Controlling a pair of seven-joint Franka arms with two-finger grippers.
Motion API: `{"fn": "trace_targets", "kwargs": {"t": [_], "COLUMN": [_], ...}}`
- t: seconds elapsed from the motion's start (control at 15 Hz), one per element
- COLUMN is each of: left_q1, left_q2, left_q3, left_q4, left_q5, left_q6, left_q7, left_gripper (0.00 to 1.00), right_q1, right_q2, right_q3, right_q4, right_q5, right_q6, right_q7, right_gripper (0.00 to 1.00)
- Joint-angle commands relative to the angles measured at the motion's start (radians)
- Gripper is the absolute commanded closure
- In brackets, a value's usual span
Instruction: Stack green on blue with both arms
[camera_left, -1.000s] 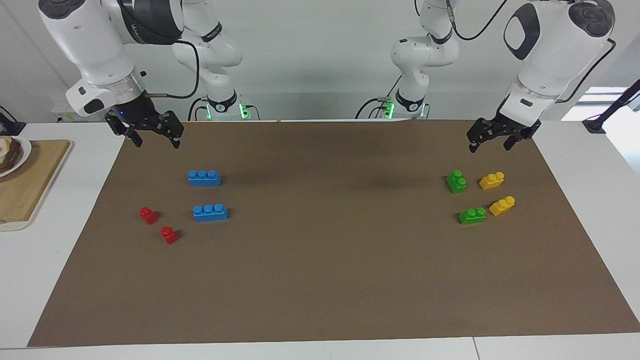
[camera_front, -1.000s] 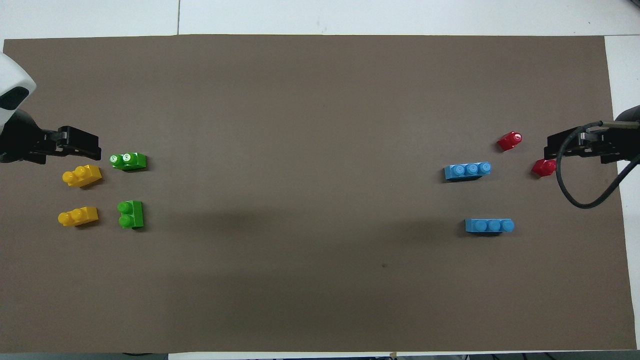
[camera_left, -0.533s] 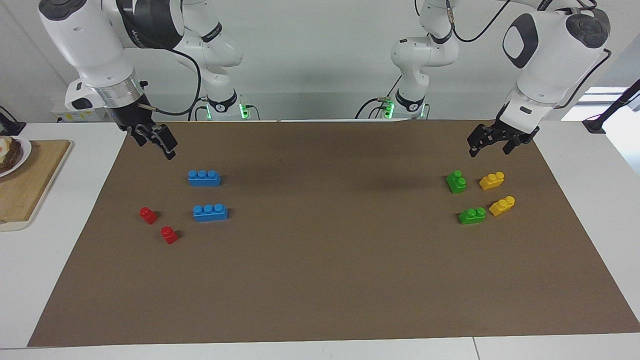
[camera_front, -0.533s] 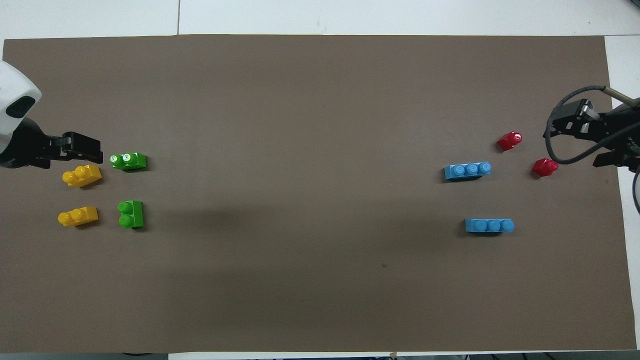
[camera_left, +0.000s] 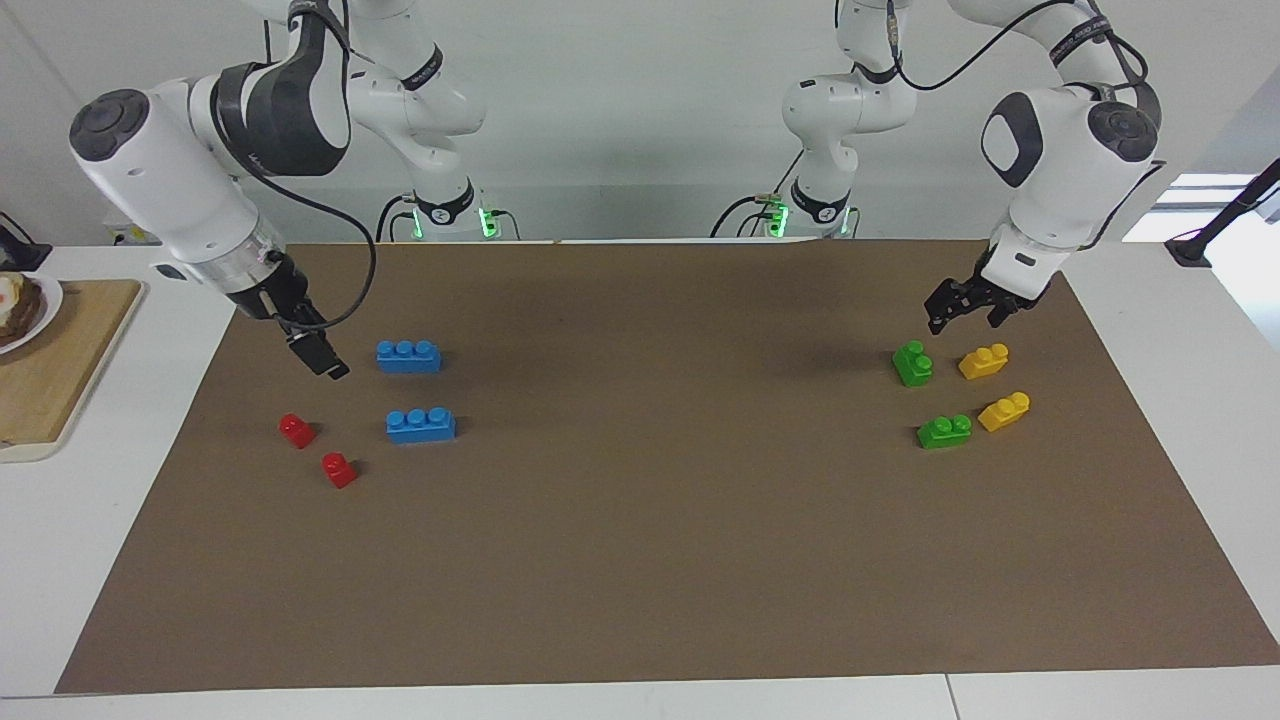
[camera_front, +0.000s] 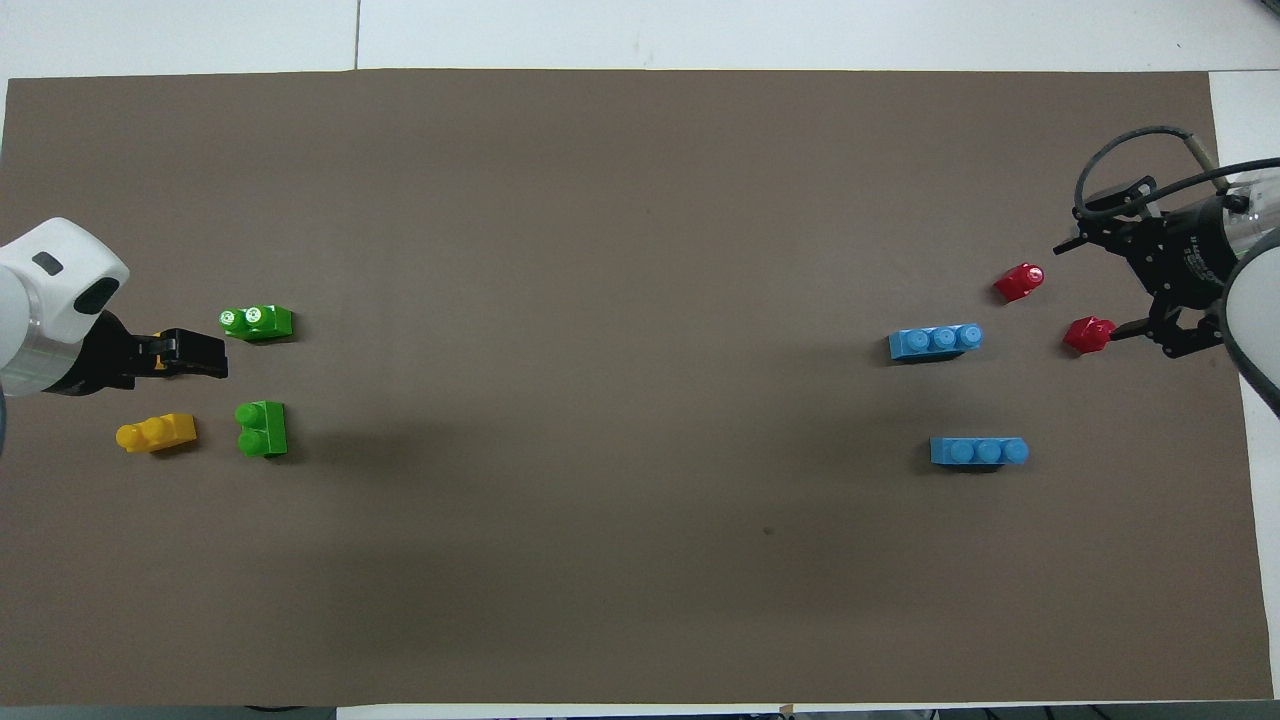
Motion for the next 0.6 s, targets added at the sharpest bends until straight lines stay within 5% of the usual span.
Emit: {"fn": "trace_targets", "kwargs": {"t": [0.0,0.53], "left_q1": [0.02,0.044], "left_q2": [-0.032,-0.026], "left_q3": [-0.005,-0.005], "left_q4": [-0.088,-0.283], "left_q5": [0.004,0.004], "left_q6": [0.063,0.258], "left_q7": [0.021,0.08], "left_gripper": [0.0,0.0], "right_q1": [-0.019,-0.043], "right_q2": [0.006,0.009], "right_q3": [0.008,0.008], "right_q4": [-0.04,-0.206], "right_q5": [0.061,0.101], "right_q6": [0.03,0.162], "right_q7": [0.141,0.144], "right_gripper": [0.0,0.0]}}
